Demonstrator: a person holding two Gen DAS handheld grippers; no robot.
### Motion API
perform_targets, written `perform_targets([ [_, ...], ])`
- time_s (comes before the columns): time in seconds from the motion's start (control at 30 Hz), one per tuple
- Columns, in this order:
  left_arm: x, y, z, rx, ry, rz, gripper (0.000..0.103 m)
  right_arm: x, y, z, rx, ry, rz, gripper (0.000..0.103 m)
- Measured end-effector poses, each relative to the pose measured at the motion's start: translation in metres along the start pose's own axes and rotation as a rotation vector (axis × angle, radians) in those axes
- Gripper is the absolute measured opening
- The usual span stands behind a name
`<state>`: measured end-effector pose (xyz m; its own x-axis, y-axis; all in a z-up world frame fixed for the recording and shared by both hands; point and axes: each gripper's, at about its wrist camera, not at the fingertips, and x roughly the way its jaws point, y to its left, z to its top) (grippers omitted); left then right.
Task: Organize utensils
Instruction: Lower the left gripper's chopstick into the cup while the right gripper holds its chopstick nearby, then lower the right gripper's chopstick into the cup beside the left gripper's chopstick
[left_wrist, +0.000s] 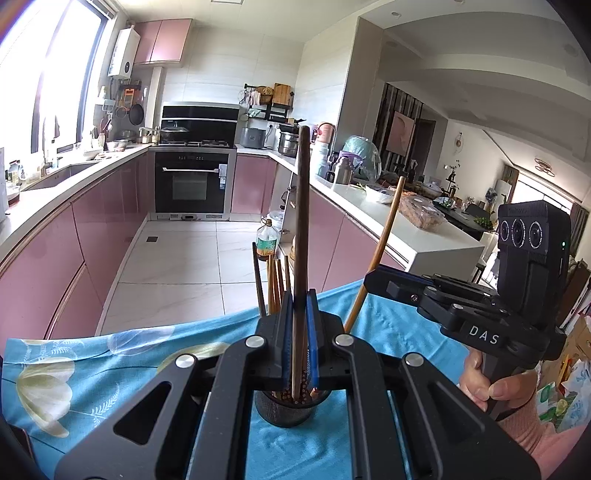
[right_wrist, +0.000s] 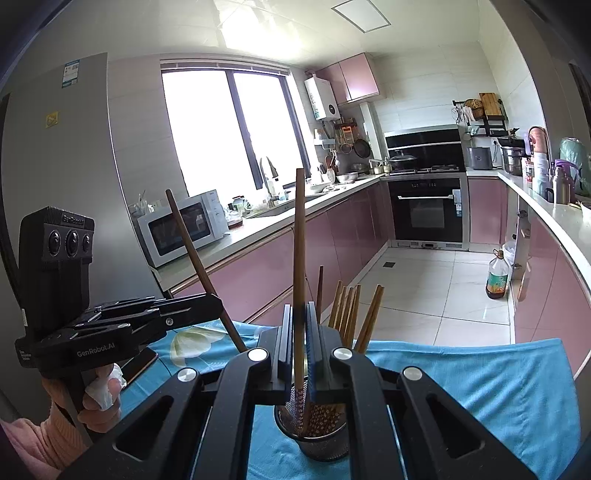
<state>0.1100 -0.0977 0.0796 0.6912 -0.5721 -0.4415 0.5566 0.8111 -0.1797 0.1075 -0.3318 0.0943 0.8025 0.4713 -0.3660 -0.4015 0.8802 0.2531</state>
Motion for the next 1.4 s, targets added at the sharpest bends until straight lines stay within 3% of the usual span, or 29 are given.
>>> perform_targets([
  [1.4, 0.046, 0.006, -0.006, -0.003, 0.131, 0.013, 0.008, 0.045, -0.017, -0.02, 0.056, 0.113, -0.028, 0.006],
])
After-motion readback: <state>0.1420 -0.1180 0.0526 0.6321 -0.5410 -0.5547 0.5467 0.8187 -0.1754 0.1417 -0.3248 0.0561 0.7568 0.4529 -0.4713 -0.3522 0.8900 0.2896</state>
